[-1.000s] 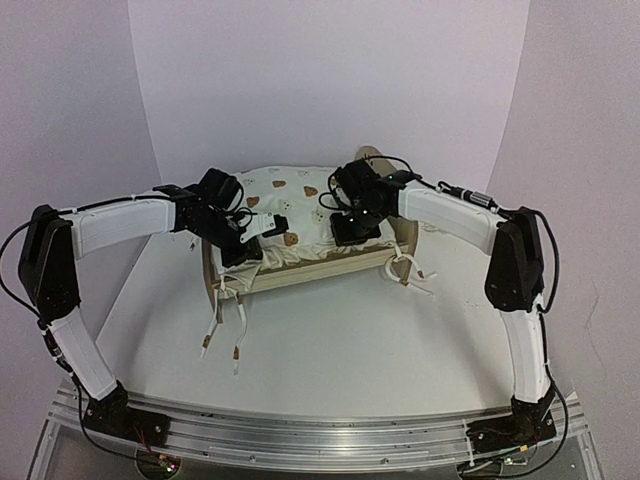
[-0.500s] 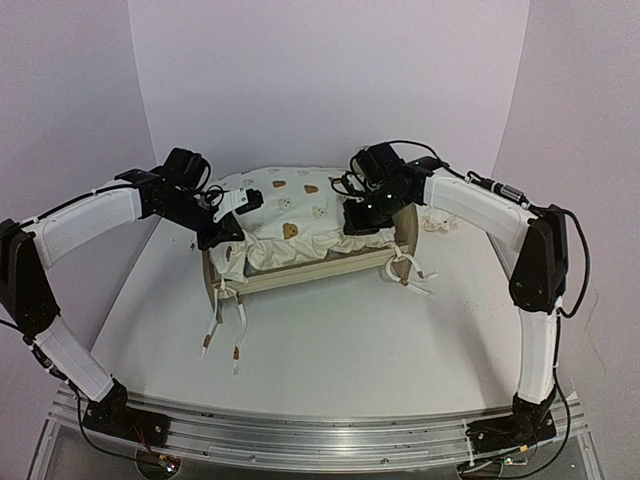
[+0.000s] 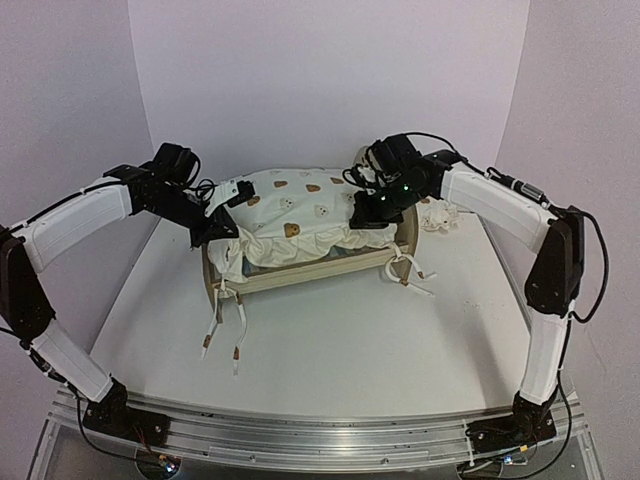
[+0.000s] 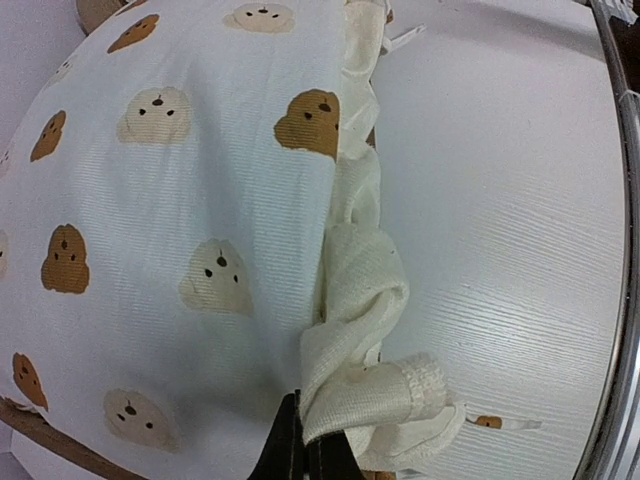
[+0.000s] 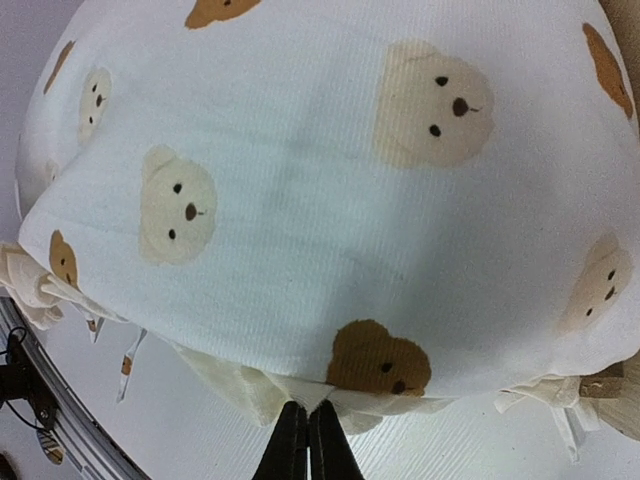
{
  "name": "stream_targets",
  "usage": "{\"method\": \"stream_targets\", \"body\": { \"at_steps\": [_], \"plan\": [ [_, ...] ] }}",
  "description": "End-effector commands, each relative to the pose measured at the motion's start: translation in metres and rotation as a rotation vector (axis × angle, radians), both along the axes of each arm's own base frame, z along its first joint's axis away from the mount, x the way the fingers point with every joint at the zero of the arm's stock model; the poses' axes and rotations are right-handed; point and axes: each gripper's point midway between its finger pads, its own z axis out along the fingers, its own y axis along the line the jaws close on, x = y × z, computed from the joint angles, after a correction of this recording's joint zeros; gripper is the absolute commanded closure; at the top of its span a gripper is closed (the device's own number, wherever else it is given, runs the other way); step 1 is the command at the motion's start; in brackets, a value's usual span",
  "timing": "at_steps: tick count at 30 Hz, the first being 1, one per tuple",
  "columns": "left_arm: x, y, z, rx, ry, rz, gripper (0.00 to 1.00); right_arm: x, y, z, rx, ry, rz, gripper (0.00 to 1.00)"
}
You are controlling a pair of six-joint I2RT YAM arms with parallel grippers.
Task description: Set up the pet bed
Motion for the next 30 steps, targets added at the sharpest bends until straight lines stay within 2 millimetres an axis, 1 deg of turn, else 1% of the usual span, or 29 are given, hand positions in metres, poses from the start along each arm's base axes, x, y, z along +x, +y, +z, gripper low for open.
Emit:
{"method": "stream_targets", "body": {
  "at_steps": [1,3,4,6,7,10,12,13,15,17,19,20,21,22,24,25,27,29,30],
  "plan": [
    [-0.005,-0.006,0.078,-0.143,-0.140,-0.024,1.00,-0.014,0.005,0.056,0.130,-0.057,0.038,1.00],
    [-0.008,-0.005,0.075,-0.135,-0.133,-0.039,1.00,-0.019,0.005,0.057,0.141,-0.044,0.049,1.00],
    [-0.012,-0.005,0.068,-0.121,-0.119,-0.052,1.00,-0.023,0.004,0.053,0.138,-0.031,0.051,1.00],
    [-0.018,0.000,0.043,-0.078,-0.086,-0.059,1.00,-0.029,-0.002,0.036,0.110,0.009,0.038,1.00],
    [-0.020,0.003,0.036,-0.066,-0.078,-0.056,1.00,-0.033,-0.005,0.024,0.096,0.039,0.027,1.00],
    [-0.030,0.009,0.000,-0.013,-0.015,-0.062,1.00,-0.045,-0.012,-0.011,0.065,0.139,-0.008,1.00],
    [-0.035,0.013,-0.025,0.026,0.029,-0.065,1.00,-0.045,-0.017,-0.030,0.032,0.172,-0.031,0.99],
    [-0.037,0.015,-0.035,0.041,0.046,-0.068,1.00,-0.046,-0.019,-0.036,0.015,0.181,-0.040,0.96],
    [-0.038,0.015,-0.045,0.057,0.067,-0.070,1.00,-0.045,-0.022,-0.041,-0.006,0.184,-0.048,0.86],
    [-0.035,0.014,-0.044,0.054,0.063,-0.063,1.00,-0.044,-0.025,-0.036,-0.013,0.164,-0.052,0.72],
    [-0.033,0.014,-0.040,0.045,0.053,-0.059,1.00,-0.046,-0.027,-0.034,-0.030,0.138,-0.039,0.65],
    [-0.033,0.013,-0.038,0.037,0.046,-0.060,1.00,-0.050,-0.025,-0.033,-0.042,0.122,-0.015,0.64],
    [-0.032,0.012,-0.035,0.025,0.038,-0.057,1.00,-0.057,-0.018,-0.033,-0.054,0.102,0.033,0.61],
    [-0.031,0.010,-0.031,0.011,0.032,-0.051,1.00,-0.067,-0.006,-0.031,-0.058,0.073,0.099,0.58],
    [-0.029,0.006,-0.018,-0.028,0.022,-0.042,1.00,-0.097,0.033,-0.027,-0.061,-0.027,0.268,0.52],
    [-0.028,0.005,-0.012,-0.046,0.023,-0.035,1.00,-0.109,0.050,-0.026,-0.052,-0.067,0.317,0.48],
    [-0.025,0.003,-0.003,-0.069,0.023,-0.025,1.00,-0.108,0.069,-0.030,-0.010,-0.121,0.283,0.44],
    [-0.024,0.000,0.004,-0.086,0.020,-0.023,1.00,-0.099,0.081,-0.035,0.035,-0.159,0.195,0.38],
    [-0.024,-0.001,0.007,-0.095,0.015,-0.026,1.00,-0.092,0.084,-0.037,0.051,-0.187,0.148,0.37]
  ]
}}
